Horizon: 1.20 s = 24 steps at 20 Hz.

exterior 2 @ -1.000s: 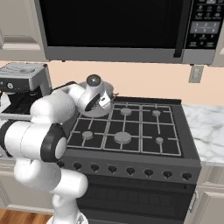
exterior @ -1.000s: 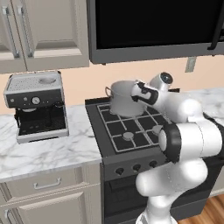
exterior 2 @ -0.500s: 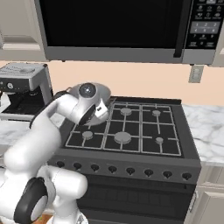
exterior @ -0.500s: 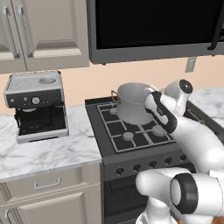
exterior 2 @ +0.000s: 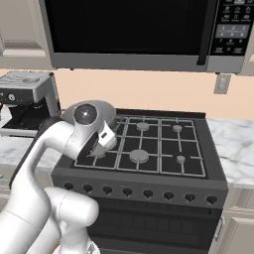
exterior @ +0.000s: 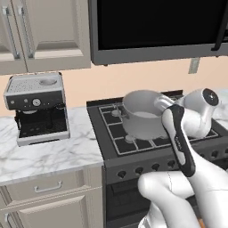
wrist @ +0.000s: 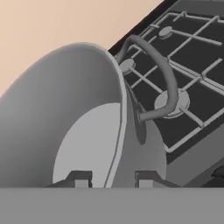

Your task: Move the pot and pan from the stove into the sink.

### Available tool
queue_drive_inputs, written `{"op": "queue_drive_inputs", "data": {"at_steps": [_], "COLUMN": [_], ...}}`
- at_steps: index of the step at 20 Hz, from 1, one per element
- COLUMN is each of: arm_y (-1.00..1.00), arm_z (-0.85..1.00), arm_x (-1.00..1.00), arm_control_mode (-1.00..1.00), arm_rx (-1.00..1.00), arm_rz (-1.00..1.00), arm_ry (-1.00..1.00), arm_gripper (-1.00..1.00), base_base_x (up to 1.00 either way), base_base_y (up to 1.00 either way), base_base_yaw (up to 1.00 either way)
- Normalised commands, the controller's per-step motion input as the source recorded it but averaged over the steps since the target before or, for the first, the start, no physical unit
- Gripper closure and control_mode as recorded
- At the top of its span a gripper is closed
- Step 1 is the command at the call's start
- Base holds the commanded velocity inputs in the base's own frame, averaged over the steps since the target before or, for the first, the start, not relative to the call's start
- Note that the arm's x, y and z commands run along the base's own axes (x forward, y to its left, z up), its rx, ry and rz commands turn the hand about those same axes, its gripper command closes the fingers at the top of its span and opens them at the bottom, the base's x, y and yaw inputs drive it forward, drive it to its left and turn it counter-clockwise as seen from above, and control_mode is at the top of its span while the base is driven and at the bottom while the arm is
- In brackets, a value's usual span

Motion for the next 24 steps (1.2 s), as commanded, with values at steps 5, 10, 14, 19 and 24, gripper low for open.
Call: {"op": "queue_drive_inputs", "data": {"at_steps": [5, 10, 14, 19, 24], "arm_y": [-0.03, -0.01, 0.04, 0.0, 0.0], "arm_z": [0.26, 0.37, 0.41, 0.02, 0.0], "arm_x": [-1.0, -0.96, -0.72, -0.01, -0.1], "arm_control_mode": [-1.0, -1.0, -1.0, -1.0, 1.0], "arm_rx": [-0.03, 0.0, 0.0, 0.0, 0.0], "arm_rz": [0.1, 0.1, 0.11, 0.0, 0.0], "arm_ry": [-0.02, -0.09, -0.15, -0.02, -0.01], "arm_gripper": [1.0, 1.0, 1.0, 1.0, 1.0], "base_base_x": [0.0, 0.0, 0.0, 0.0, -0.23], "base_base_y": [0.0, 0.0, 0.0, 0.0, 0.02], "base_base_yaw": [0.0, 0.0, 0.0, 0.0, 0.03]}}
